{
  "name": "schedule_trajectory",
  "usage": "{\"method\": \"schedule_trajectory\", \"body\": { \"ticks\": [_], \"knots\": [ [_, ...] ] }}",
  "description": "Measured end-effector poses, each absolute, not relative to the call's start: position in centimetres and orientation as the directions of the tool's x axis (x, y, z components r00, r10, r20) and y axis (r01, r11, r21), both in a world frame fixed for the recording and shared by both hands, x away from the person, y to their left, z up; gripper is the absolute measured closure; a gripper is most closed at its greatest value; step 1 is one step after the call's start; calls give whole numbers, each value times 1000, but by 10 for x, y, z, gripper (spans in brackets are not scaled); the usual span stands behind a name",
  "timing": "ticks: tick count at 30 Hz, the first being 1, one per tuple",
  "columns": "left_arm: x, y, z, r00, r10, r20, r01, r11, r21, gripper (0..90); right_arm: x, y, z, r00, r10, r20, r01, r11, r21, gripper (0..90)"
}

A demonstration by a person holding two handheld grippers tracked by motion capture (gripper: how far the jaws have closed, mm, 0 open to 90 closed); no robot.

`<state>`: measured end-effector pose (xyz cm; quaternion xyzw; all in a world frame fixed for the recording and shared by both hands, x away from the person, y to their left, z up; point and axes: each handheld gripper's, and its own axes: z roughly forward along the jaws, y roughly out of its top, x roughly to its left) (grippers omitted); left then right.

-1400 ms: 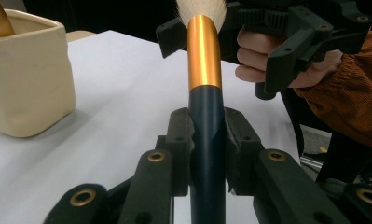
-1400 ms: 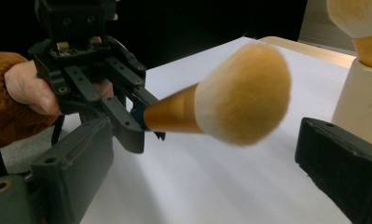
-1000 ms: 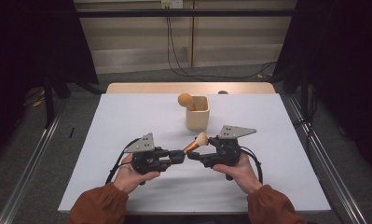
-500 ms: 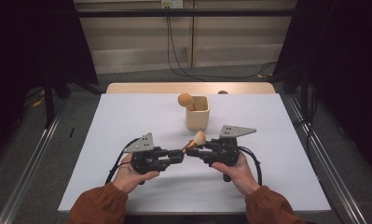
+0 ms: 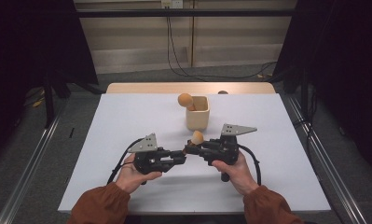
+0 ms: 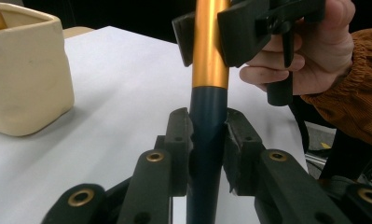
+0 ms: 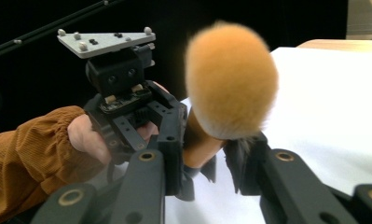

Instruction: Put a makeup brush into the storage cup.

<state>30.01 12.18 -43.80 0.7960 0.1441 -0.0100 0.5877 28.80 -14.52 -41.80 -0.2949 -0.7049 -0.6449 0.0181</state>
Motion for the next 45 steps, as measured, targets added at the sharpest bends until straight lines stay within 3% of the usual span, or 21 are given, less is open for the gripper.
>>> {"method": "schedule_trajectory", "body": {
  "ticks": [12, 22, 36, 45],
  "knots": [
    [301, 120, -441, 953, 230, -198, 257, -267, 929, 698, 287, -144, -417, -828, 388, 404, 435, -7, 900, 732],
    [300, 119, -442, 940, 278, -200, 277, -277, 920, 509, 287, -147, -415, -826, 412, 385, 428, 13, 904, 734],
    [295, 124, -440, 930, 319, -181, 277, -286, 918, 417, 288, -155, -412, -812, 470, 345, 417, 55, 907, 734],
    [293, 137, -433, 904, 386, -182, 303, -280, 911, 232, 288, -162, -409, -801, 500, 329, 414, 64, 908, 734]
  ]
}}
